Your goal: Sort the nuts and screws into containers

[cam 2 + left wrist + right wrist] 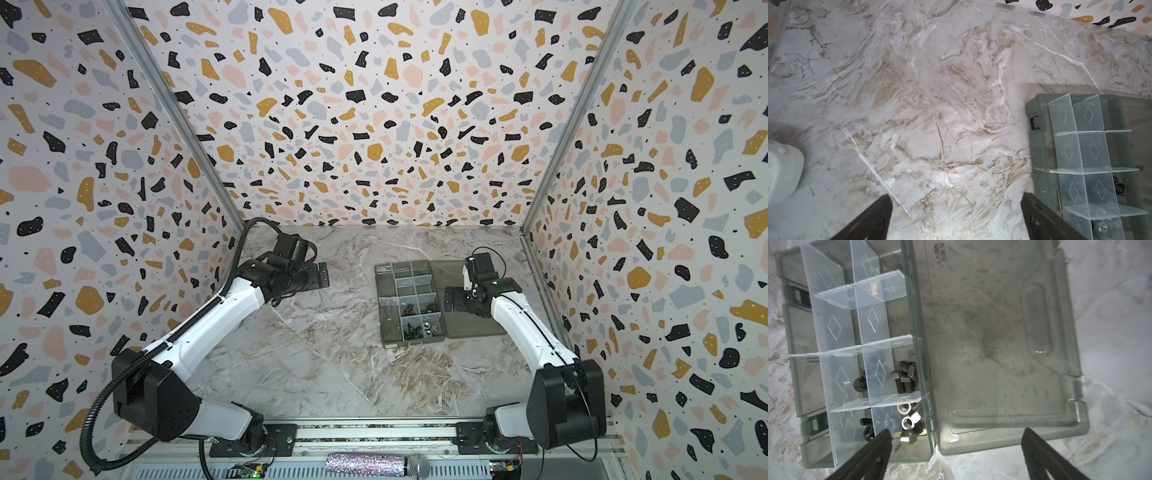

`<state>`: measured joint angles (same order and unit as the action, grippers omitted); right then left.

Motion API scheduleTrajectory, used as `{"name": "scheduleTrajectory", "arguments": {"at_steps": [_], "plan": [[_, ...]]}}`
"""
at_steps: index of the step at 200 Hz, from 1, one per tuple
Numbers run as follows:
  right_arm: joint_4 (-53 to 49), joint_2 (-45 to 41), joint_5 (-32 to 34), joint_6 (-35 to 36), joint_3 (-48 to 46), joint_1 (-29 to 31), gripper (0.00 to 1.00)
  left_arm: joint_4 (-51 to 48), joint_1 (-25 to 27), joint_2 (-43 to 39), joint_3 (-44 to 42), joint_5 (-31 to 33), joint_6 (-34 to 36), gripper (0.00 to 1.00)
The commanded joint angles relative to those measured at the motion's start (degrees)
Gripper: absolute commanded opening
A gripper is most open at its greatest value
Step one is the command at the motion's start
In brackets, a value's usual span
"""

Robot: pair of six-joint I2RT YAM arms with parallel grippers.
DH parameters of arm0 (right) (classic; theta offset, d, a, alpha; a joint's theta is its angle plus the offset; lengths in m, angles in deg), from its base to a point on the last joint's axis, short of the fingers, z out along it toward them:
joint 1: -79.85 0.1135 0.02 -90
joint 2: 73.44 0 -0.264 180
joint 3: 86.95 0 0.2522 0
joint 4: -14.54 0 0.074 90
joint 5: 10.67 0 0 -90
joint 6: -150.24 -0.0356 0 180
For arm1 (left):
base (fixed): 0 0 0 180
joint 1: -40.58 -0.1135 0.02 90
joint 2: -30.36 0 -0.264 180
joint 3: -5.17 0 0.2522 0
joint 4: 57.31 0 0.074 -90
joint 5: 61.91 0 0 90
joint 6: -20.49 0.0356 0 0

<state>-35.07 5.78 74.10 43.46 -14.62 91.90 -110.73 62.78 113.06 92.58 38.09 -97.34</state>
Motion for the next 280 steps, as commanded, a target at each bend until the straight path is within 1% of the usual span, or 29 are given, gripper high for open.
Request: {"name": "scheduleTrajectory", "arguments": {"at_steps": [1, 18, 36, 73, 97, 169, 196, 217, 229, 244, 263, 280], "plan": [[3.9, 0.7, -6.6, -1.6, -1.8, 0.4, 0.96, 0.5, -0.8, -0.7, 0.5, 1.5, 1.8, 0.97], [5.4, 1.7, -9.1, -2.5, -4.1, 1.2, 0.94, 0.4, -1.7, -1.6, 0.1, 1.9, 2.2, 0.97], [6.1, 3.2, -9.8, -3.0, -5.6, 2.7, 0.93, 0.4, -2.8, -2.4, -0.7, 1.4, 2.5, 0.97], [7.5, 5.2, -13.0, -4.5, -6.9, 6.0, 0.92, 0.3, -4.3, -3.6, -2.8, -0.2, 3.4, 0.97], [8.3, 6.5, -12.9, -6.1, -7.2, 9.3, 0.92, 0.3, -5.3, -4.0, -3.8, -1.0, 4.3, 0.97], [8.0, 9.5, -10.8, -10.0, -4.9, 16.7, 0.92, -0.6, -8.4, -6.1, -5.2, -2.8, 7.8, 0.97], [5.7, 9.9, -8.2, -10.0, -3.0, 17.6, 0.92, -0.2, -9.2, -6.9, -6.3, -3.3, 7.9, 0.99], [1.6, 8.8, -4.4, -8.2, 0.0, 17.6, 0.96, 0.2, -9.3, -7.2, -6.2, -2.9, 7.8, 1.0], [-0.9, 7.7, -1.5, -6.1, 2.6, 17.4, 1.0, 0.7, -9.3, -7.4, -6.1, -1.3, 7.5, 1.0], [-2.2, 5.7, 1.9, -3.4, 5.4, 17.0, 0.99, 2.9, -9.3, -8.6, -6.8, 3.0, 6.8, 1.0], [-1.0, 2.8, 7.3, -0.7, 6.5, 15.1, 0.99, 10.5, -9.3, -12.7, -11.7, 11.7, 4.9, 1.0], [2.5, 0.4, 7.8, 1.8, 6.1, 11.1, 0.99, 18.5, -9.3, -17.5, -16.4, 17.4, 4.4, 1.0]]}}
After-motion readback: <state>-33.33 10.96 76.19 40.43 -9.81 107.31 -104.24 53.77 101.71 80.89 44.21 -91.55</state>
